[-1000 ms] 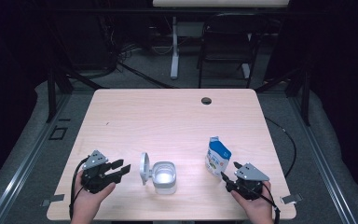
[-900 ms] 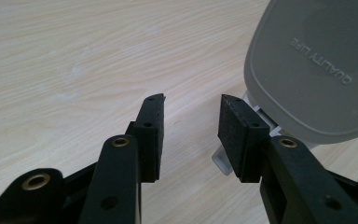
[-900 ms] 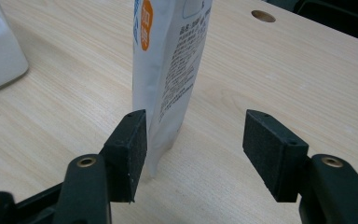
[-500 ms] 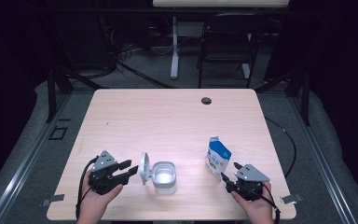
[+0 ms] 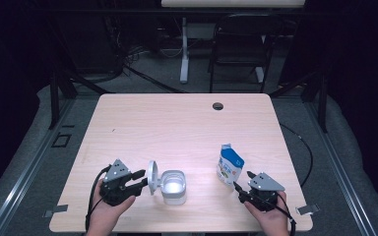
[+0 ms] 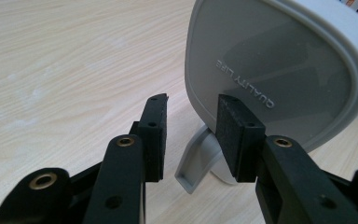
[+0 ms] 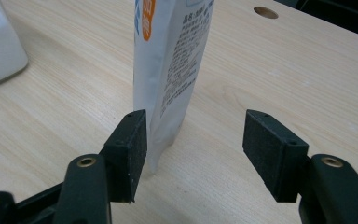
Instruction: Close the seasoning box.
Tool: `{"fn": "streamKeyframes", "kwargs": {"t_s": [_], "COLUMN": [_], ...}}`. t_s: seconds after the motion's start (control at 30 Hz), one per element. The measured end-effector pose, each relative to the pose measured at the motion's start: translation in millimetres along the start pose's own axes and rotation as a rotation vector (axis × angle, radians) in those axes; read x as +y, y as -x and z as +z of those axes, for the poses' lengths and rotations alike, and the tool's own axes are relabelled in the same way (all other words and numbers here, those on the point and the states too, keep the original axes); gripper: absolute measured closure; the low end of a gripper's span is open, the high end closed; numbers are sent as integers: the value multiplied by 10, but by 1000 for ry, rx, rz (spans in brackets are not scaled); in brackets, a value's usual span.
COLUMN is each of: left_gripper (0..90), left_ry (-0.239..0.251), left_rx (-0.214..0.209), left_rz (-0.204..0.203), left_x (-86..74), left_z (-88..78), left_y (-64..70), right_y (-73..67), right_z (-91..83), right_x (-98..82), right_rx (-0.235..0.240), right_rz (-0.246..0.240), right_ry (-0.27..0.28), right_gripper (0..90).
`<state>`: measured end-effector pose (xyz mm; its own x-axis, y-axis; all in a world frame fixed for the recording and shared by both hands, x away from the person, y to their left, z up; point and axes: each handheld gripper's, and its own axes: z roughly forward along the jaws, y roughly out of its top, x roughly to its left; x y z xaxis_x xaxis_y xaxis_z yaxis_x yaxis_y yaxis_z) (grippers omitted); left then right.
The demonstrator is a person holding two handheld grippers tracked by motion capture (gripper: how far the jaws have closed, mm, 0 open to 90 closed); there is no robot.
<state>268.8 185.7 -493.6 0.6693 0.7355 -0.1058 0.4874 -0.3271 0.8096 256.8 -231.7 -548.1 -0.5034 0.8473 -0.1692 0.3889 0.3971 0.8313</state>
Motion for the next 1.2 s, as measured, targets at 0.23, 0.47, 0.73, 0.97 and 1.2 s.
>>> {"fn": "streamKeyframes", "kwargs": {"t_s": [0.23, 0.47, 0.73, 0.97, 1.2], "left_gripper": [664, 725, 731, 784, 897], "left_ry": [8, 9, 10, 7, 0], "left_rx": [-3, -13, -13, -27, -80], "left_rz": [10, 23, 27, 43, 69], "left_x": [22, 42, 54, 72, 112], "left_z": [1, 23, 24, 53, 78], "left_y": [24, 66, 85, 141, 251], "right_y": [6, 6, -8, -4, 3], "right_z": [-15, -26, -26, -39, -70], "right_x": [-1, -6, 1, -2, -9], "right_rx": [-2, -5, -6, -7, -16], "right_rz": [8, 2, -4, -5, -1], "right_ry": [5, 0, 2, 0, 6], "right_gripper": [398, 398, 398, 398, 398]}}
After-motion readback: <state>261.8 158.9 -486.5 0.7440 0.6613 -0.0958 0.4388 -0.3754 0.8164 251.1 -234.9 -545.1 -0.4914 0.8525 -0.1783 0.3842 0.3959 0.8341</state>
